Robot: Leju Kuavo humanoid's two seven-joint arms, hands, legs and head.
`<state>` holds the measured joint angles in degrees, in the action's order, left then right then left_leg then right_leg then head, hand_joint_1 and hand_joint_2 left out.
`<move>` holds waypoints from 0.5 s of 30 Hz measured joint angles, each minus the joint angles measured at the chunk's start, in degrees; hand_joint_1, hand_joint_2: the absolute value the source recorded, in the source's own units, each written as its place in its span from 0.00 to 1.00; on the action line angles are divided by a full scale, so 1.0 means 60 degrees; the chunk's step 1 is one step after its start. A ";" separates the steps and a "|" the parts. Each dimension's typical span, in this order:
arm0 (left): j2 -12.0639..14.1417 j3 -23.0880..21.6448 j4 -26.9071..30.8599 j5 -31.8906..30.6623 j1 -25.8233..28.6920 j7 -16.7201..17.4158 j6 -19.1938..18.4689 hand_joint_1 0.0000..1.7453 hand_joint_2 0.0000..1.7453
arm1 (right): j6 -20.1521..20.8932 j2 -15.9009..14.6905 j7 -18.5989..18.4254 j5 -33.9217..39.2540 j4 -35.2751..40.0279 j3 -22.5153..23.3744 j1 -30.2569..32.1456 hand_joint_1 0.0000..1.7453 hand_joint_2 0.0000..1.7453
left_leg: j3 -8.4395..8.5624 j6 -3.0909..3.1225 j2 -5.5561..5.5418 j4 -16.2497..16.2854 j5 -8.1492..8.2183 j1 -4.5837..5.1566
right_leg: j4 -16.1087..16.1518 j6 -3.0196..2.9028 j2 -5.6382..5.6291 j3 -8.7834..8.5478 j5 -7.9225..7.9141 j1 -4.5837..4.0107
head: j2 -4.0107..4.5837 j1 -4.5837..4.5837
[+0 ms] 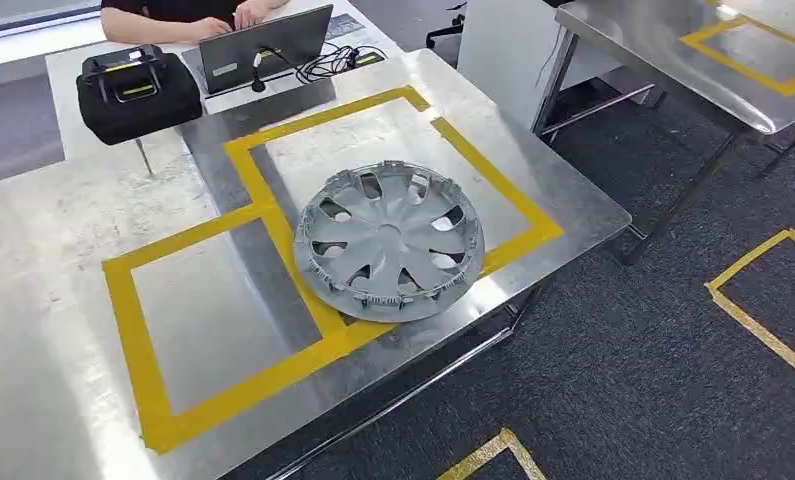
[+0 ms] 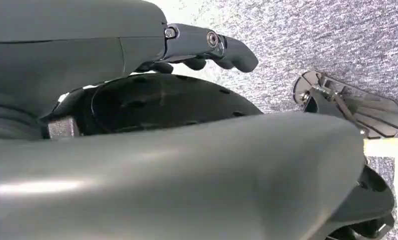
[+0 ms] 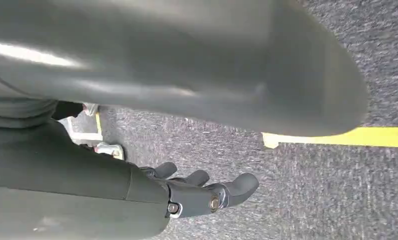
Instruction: Take the parts from the cabinet and place them on the table.
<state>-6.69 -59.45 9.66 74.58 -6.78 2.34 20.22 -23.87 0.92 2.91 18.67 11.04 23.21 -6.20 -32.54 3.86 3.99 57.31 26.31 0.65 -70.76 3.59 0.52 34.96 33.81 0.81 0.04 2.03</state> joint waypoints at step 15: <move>0.0026 0.0003 0.0004 0.0004 -0.0018 0.0000 0.0033 0.00 0.00 | 0.0047 0.0091 0.0033 -0.0055 -0.0022 -0.0069 -0.0068 0.00 0.00 | -0.0563 -0.0660 -0.0607 0.2499 0.1395 -0.0187 | 0.2444 -0.0576 -0.0087 -0.0672 -0.1277 0.0013 | 0.0000 -0.0313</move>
<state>-6.54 -59.43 9.68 74.60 -6.89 2.34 20.41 -23.59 1.46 3.10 18.34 10.91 22.80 -6.60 -35.91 -0.10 0.35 72.31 34.68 -0.47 -56.10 0.14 0.00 30.93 26.15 0.89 0.04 0.15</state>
